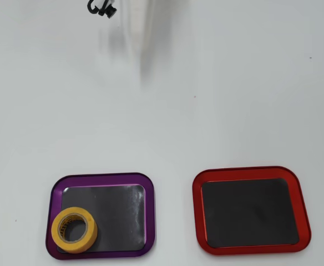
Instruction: Grasp a tape and put it in the right purple dish.
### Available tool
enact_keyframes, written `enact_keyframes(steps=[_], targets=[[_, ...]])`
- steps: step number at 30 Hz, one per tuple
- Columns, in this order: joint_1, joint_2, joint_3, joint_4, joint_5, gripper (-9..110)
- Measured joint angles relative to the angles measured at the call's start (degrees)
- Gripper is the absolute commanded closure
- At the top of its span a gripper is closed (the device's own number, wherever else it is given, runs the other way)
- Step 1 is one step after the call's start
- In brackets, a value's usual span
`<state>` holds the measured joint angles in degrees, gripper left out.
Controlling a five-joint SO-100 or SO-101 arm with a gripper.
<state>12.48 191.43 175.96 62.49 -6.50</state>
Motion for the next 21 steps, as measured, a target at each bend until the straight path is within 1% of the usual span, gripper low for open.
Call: enact_keyframes(steps=[3,7,9,17,21], targets=[[0.0,0.0,0.4,1.5,0.0,86],[0.0,0.0,0.4,3.9,0.0,103],[0.0,0.0,0.4,5.0,0.0,101],[0.0,0.0,0.4,7.1,0.0,102],[0.0,0.0,0.4,7.8,4.6,102]])
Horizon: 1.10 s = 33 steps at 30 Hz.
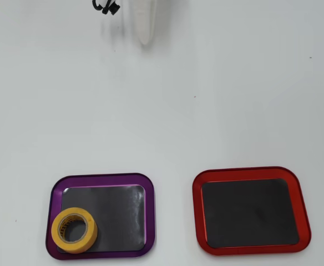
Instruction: Grasp a tape and put it in the right purple dish.
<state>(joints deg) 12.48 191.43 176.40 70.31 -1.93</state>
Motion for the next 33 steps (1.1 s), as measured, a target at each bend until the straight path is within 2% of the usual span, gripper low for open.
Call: enact_keyframes(steps=[14,22,33], targets=[[-0.1,0.0,0.0,0.4,3.3,102],[-8.3,0.0,0.0,0.4,3.3,102],[-9.0,0.0,0.0,0.4,3.3,102]])
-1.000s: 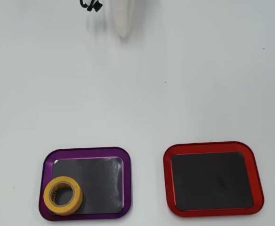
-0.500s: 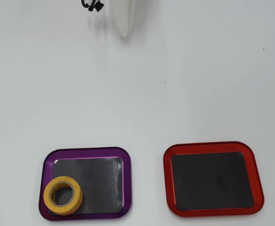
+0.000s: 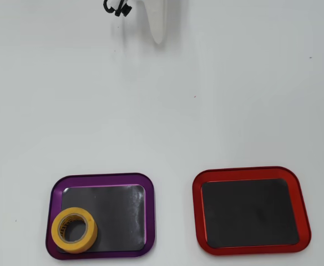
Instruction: Grasp a tape and put it in the right purple dish.
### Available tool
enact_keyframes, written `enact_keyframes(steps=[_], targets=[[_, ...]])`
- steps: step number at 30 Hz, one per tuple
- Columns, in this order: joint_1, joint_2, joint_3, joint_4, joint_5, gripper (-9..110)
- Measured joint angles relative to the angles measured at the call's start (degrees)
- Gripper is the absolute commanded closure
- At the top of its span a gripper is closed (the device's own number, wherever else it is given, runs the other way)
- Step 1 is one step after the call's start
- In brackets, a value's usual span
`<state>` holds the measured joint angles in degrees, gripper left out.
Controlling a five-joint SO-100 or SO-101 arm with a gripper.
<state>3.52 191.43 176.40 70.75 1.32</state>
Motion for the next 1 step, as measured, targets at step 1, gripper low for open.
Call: enact_keyframes(steps=[1], targets=[[0.0,0.0,0.0,0.0,0.0,102]])
